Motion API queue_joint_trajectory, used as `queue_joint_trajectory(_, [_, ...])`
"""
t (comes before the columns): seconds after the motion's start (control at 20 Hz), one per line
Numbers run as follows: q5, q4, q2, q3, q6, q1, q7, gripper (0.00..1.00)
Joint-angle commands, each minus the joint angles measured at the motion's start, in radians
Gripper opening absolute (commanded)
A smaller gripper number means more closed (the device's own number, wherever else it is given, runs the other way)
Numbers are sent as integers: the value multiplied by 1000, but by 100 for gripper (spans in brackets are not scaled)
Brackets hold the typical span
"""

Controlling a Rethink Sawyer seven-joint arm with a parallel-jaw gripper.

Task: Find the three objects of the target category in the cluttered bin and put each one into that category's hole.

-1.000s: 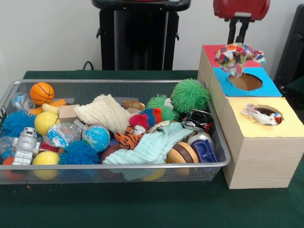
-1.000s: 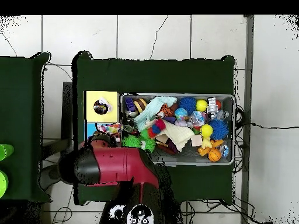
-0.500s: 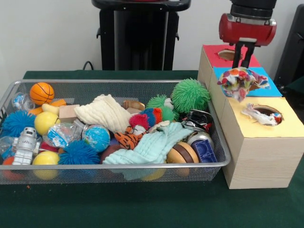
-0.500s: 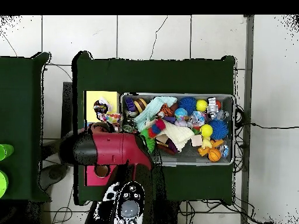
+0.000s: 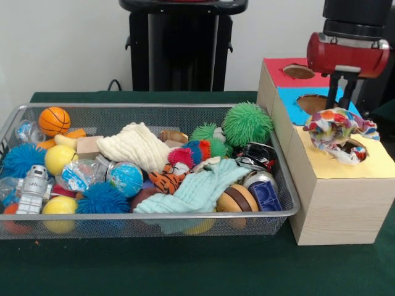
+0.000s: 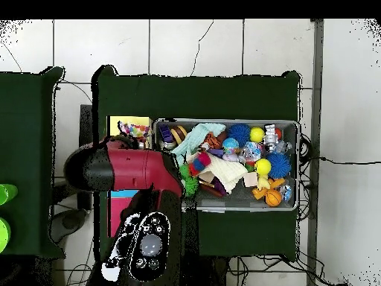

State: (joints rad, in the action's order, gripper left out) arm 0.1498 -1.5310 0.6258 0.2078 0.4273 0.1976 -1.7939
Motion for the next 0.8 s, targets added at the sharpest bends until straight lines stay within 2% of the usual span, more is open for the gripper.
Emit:
queue_joint_trajectory(0.05, [69, 52, -103, -3, 91, -3, -276, 0])
queue_joint_trajectory(0.3, [88, -23, -171, -22, -20, -9, -279, 0])
queue_joint_trajectory(0.55, [118, -52, -229, -49, -2, -26, -269, 0])
queue_joint_trajectory(0.7, [152, -39, -281, -47, 89, -28, -285, 0])
queue_joint_trajectory(0.8, [179, -65, -291, -91, 36, -55, -270, 0])
